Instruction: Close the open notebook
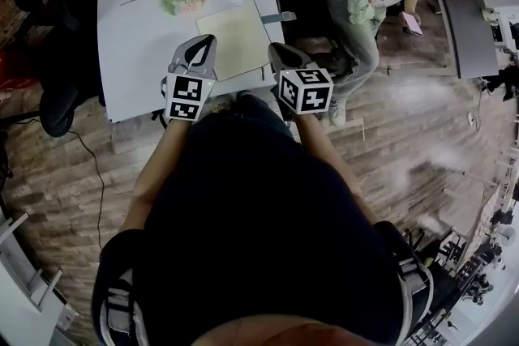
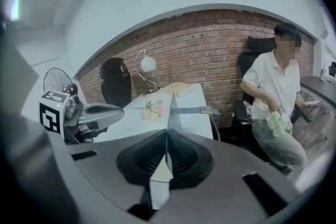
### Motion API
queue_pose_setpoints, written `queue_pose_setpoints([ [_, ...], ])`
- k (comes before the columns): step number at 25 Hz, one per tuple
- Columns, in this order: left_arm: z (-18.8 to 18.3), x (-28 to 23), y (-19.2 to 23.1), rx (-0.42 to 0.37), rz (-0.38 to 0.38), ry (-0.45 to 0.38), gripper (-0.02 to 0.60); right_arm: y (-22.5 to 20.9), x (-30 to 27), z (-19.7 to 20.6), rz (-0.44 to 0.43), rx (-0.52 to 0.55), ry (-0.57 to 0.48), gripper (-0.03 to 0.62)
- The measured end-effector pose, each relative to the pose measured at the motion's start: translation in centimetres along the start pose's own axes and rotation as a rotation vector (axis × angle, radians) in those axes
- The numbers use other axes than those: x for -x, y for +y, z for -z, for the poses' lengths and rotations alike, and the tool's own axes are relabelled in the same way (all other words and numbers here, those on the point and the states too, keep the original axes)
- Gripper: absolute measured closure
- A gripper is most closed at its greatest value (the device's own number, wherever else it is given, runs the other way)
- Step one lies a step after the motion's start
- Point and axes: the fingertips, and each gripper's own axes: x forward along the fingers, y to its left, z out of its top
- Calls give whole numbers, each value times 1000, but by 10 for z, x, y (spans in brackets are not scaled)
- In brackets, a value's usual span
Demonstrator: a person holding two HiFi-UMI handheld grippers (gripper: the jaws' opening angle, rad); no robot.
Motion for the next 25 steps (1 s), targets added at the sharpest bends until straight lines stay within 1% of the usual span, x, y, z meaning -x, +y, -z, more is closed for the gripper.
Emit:
queue_pose_setpoints([
  [7, 3, 3, 7, 8, -18, 4, 575, 17, -13, -1, -19, 84, 21, 574],
  [25, 14, 19, 23, 25, -75, 22, 575, 48, -31, 5, -87, 159, 59, 574],
])
